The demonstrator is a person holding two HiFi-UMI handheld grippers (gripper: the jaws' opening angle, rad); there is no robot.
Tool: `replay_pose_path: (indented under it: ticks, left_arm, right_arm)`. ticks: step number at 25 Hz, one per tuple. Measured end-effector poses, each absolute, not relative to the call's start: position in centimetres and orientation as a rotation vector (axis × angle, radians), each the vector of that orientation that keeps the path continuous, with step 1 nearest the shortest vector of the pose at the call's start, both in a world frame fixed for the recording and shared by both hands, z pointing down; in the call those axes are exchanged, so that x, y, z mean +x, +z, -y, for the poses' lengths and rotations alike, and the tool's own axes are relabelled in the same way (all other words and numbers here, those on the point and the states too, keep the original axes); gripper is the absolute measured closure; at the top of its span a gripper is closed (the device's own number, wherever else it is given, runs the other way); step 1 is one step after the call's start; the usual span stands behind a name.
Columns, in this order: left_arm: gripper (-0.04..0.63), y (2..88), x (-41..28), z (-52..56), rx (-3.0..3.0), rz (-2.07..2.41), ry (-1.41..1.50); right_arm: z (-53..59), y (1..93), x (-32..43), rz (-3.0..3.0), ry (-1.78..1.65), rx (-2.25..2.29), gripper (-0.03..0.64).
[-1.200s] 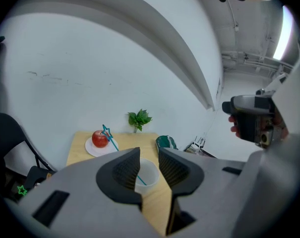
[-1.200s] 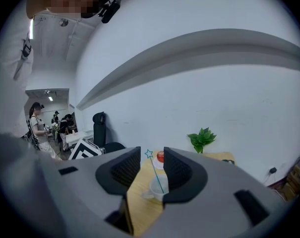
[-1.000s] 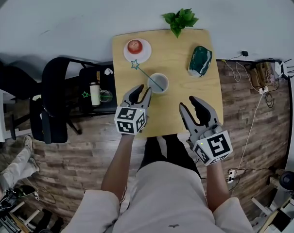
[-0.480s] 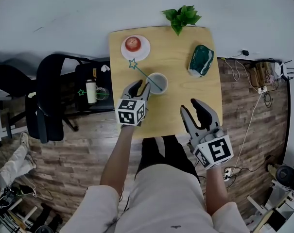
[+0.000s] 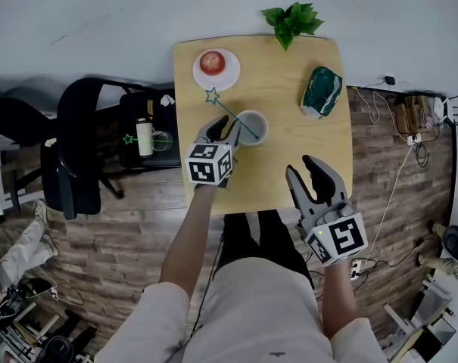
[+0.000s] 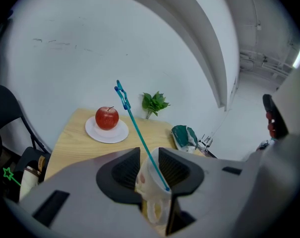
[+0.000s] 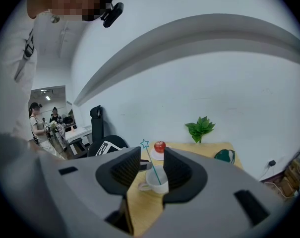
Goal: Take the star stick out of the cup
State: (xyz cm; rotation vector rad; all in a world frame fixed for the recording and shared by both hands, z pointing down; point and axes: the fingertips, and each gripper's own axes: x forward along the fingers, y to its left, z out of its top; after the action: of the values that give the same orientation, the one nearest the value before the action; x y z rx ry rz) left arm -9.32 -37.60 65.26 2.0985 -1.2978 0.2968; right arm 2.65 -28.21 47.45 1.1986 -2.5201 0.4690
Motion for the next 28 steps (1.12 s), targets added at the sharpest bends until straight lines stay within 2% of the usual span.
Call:
replay_pose_path:
  ticks: [8, 15, 28]
  left_arm:
    - [0.485, 65.7, -9.0, 38.5, 2.081, 1.306, 0.273]
    - [0.538, 65.5, -9.3, 39.1, 2.084, 1.323, 0.268]
    - [0.565, 64.7, -9.4, 39.0, 2.087, 1.311, 0.220]
  right_arm:
    - [28.1, 47.7, 2.7, 2.513, 0.477, 1.198, 0.486]
    - [28.0, 47.9, 3.1, 2.501, 0.485, 1.214, 0.486]
    - [27.7, 47.7, 3.4, 2.497, 0.489, 1.237, 0.488]
